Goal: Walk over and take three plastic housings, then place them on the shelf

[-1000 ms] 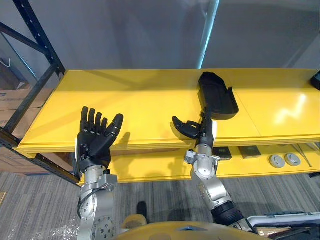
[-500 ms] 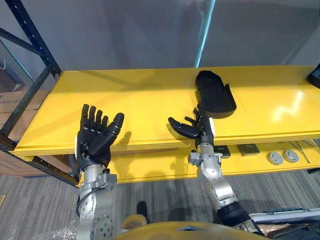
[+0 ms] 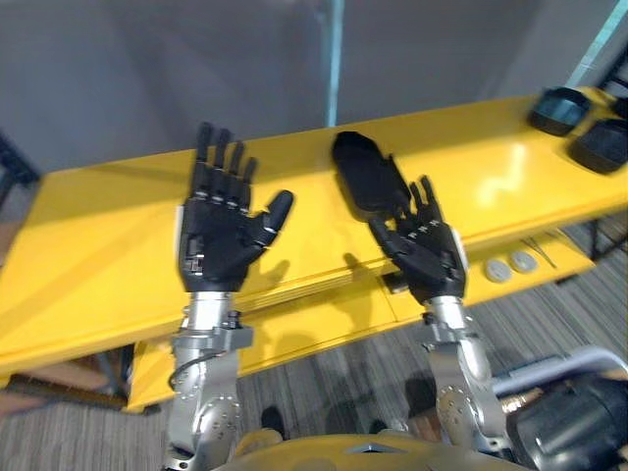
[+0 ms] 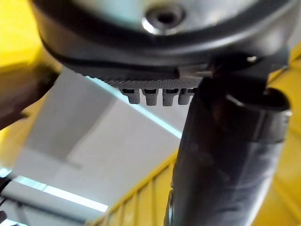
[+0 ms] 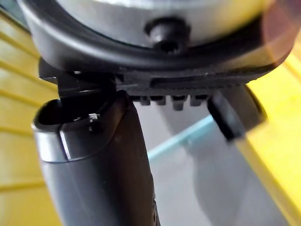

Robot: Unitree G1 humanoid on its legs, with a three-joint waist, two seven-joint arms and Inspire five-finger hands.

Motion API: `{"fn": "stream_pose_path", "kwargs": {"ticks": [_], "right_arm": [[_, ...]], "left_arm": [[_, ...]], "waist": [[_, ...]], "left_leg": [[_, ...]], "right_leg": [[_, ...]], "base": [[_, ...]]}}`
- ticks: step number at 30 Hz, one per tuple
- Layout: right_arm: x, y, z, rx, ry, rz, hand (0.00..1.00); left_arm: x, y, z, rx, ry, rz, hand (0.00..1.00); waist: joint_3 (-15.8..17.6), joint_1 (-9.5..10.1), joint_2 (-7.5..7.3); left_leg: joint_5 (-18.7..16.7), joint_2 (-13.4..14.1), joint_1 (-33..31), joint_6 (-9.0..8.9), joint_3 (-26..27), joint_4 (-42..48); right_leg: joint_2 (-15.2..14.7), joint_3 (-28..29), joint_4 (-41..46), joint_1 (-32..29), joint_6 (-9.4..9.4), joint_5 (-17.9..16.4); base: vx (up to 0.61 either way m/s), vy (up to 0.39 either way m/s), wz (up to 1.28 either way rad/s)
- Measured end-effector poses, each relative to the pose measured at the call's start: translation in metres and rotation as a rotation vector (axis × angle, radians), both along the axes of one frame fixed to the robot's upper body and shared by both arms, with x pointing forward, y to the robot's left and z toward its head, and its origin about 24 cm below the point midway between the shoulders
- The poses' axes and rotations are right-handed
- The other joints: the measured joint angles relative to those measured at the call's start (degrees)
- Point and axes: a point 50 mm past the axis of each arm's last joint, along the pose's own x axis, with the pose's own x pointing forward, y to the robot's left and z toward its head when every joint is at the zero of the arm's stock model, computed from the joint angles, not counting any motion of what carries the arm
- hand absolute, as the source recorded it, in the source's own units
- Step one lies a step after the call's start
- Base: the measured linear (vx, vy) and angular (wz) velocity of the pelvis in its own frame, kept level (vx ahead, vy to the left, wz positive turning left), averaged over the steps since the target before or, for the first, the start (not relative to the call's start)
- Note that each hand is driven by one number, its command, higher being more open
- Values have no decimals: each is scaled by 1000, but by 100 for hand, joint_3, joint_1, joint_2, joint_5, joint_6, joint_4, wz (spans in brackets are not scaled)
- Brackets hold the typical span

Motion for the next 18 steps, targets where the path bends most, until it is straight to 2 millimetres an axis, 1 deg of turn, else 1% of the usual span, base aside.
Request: {"fn": "stream_pose_path", "kwargs": {"ticks": [1, 2, 3, 4, 5, 6, 8, 9, 11, 12, 13, 14, 15, 16, 18], "right_arm": [[-5, -5, -2, 0, 14, -31, 100], [-16, -16, -6, -9, 43, -102, 100], [-21, -21, -8, -18, 56, -134, 100], [-30, -30, -11, -47, 85, -191, 100], [-39, -38, -15, -61, 110, -245, 100], [-43, -42, -16, -67, 120, -269, 100], [-56, -55, -19, -89, 148, -340, 100], [-59, -58, -19, -94, 151, -353, 100], [-65, -63, -18, -98, 144, -373, 100], [-64, -63, -16, -82, 123, -358, 100], [-63, -62, -14, -63, 99, -345, 100], [-60, -61, -11, -42, 71, -322, 100], [-53, -58, -7, -41, 37, -288, 100], [-41, -53, -1, -54, -6, -234, 100], [-22, -39, 1, -67, -33, -141, 100]], "left_arm": [[-1, -5, -1, 18, 5, -24, 100], [0, -15, -4, 48, 12, -73, 100], [2, -18, -6, 62, 16, -87, 100], [6, -21, -8, 92, 24, -94, 100], [11, -23, -10, 119, 38, -81, 100], [14, -23, -11, 130, 46, -66, 100], [22, -23, -13, 128, 74, -12, 100], [23, -24, -12, 123, 77, -4, 100], [27, -26, -6, 103, 76, 21, 100], [29, -29, -5, 92, 78, 26, 100], [30, -31, -3, 85, 78, 28, 100], [32, -33, -3, 82, 79, 28, 100], [33, -34, -3, 71, 85, 38, 100], [33, -33, -4, 54, 99, 57, 100], [30, -25, -11, 62, 134, 88, 100]], "waist": [[-28, -75, -5], [-45, -198, -13], [-46, -272, -15], [-45, -422, -15], [-44, -524, -14], [-40, -596, -7], [-20, -852, 24], [-10, -903, 38], [95, -1009, 66], [155, -1036, 98], [200, -1018, 141], [246, -982, 215], [324, -884, 323], [449, -714, 458], [489, -494, 599]], "left_leg": [[-21, 12, 1, -15, 74, 0], [-46, 30, 11, -28, 240, 2], [-47, 48, 12, -27, 324, 4], [-59, 95, 6, -40, 516, 21], [-88, 137, 5, -79, 730, 23], [-99, 158, 2, -93, 817, 24], [-144, 227, 1, -148, 1110, 29], [-150, 243, 4, -154, 1159, 30], [-294, 349, -7, -197, 1324, 290], [-502, 446, -49, -194, 1362, 631], [-740, 548, -157, -156, 1196, 1044], [-1023, 613, -337, -70, 718, 1468], [-1338, 614, -486, -20, 42, 1840], [-1743, 550, -596, -79, -708, 2168], [-2084, 295, -632, -50, -1487, 2438]], "right_leg": [[16, 84, 1, -56, 6, 4], [60, 259, 1, -153, 15, 29], [84, 342, -3, -205, 10, 48], [139, 539, -9, -332, 14, 114], [199, 743, -22, -461, 19, 172], [228, 827, -41, -493, 17, 204], [327, 1095, -189, -569, 9, 326], [349, 1144, -206, -591, 14, 352], [407, 1317, -190, -616, 21, 377], [434, 1400, -182, -589, 23, 378], [464, 1475, -175, -560, 22, 379], [507, 1561, -171, -553, 14, 383], [584, 1724, -171, -558, -19, 408], [689, 2012, -187, -573, 0, 427], [744, 2389, -121, -664, -7, 421]], "base": [[34, 6, -79], [32, 1, -61], [42, -5, -79], [39, -17, -87], [38, -20, -87], [46, -28, -82], [55, -40, -64], [58, -44, -53], [60, -52, -45], [42, -49, -41], [19, -57, -43], [-6, -33, -53], [-36, 34, -98], [-60, 104, -121], [-72, 195, -107]]}}
